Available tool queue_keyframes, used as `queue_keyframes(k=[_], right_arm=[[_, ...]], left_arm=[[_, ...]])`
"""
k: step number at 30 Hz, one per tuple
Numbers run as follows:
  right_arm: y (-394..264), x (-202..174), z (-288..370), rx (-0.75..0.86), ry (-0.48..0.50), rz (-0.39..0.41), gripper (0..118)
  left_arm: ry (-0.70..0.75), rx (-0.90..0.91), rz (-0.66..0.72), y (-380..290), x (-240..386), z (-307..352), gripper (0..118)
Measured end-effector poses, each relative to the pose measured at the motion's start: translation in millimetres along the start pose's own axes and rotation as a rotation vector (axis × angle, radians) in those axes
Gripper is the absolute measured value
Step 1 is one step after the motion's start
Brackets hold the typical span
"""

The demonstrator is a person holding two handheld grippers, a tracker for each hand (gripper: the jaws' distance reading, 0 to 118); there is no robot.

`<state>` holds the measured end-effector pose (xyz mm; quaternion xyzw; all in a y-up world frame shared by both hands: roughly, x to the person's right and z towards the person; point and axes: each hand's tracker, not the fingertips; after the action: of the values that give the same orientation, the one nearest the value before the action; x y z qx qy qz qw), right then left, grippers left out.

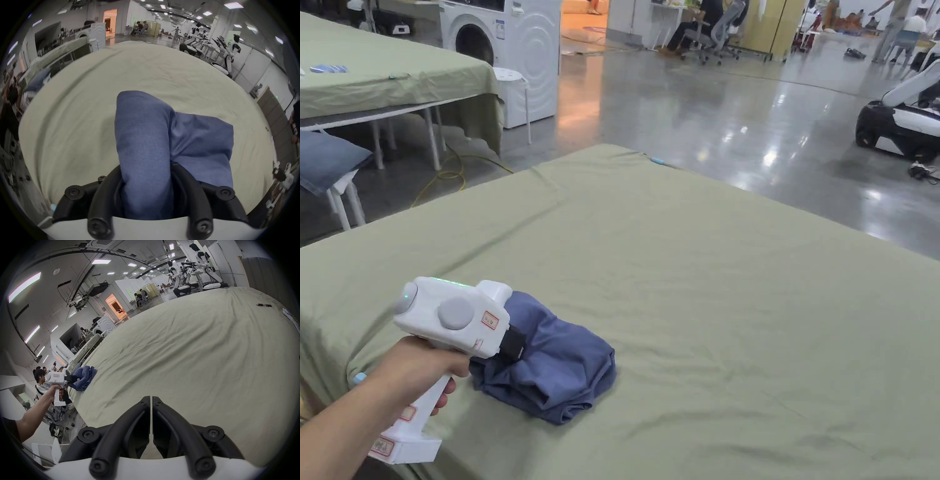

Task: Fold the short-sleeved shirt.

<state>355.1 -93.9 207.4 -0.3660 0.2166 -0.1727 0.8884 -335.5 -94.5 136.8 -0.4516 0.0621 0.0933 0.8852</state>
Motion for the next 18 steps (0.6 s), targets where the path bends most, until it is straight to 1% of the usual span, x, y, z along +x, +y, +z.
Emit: queue_keyframes(k=[1, 2, 3, 5, 7, 8, 11, 13, 15, 16, 17, 18], right_arm=[[0.9, -1.0, 1.4, 0.002, 0.001, 0.000, 4], [2.0, -2.1, 3.4, 0.005, -0.001, 0.005, 4], [4.2, -3.1, 6.2, 0.009, -0.003, 0.014, 4], [9.8, -4.3, 14.2, 0.023, -0.003, 0.040, 4], [20.4, -6.8, 24.0, 0.062, -0.035, 0.095, 4], [26.4, -8.3, 28.4, 0.079, -0.056, 0.114, 4], [56.4, -15.5, 47.1, 0.165, -0.152, 0.200, 4], [80.3, -25.0, 65.1, 0.239, -0.232, 0.260, 4], [105.9, -31.2, 85.3, 0.327, -0.289, 0.296, 4], [116.6, -34.0, 92.7, 0.356, -0.310, 0.318, 4], [128.6, -36.4, 100.2, 0.392, -0.339, 0.352, 4], [137.9, -37.1, 105.4, 0.426, -0.371, 0.370, 4]], left_arm=[[0.004, 0.010, -0.003, -4.7, 10.5, 10.5, 57], [0.035, 0.041, 0.010, -3.7, 11.7, 22.0, 69], [0.065, 0.083, 0.017, -2.3, 15.4, 38.4, 74], [0.114, 0.172, -0.009, -0.5, 30.0, 72.3, 74], [0.127, 0.292, -0.136, 0.3, 72.8, 104.4, 74], [0.127, 0.356, -0.171, -0.8, 97.8, 116.0, 74], [-0.036, 0.539, -0.186, -0.3, 181.7, 145.6, 74], [-0.105, 0.614, -0.160, -0.8, 244.1, 155.9, 73], [-0.187, 0.660, -0.169, 0.6, 304.4, 159.9, 69], [-0.206, 0.676, -0.194, 0.6, 330.6, 160.7, 59], [-0.212, 0.704, -0.221, -0.1, 363.9, 162.4, 39], [-0.181, 0.731, -0.213, -2.2, 391.1, 164.6, 15]])
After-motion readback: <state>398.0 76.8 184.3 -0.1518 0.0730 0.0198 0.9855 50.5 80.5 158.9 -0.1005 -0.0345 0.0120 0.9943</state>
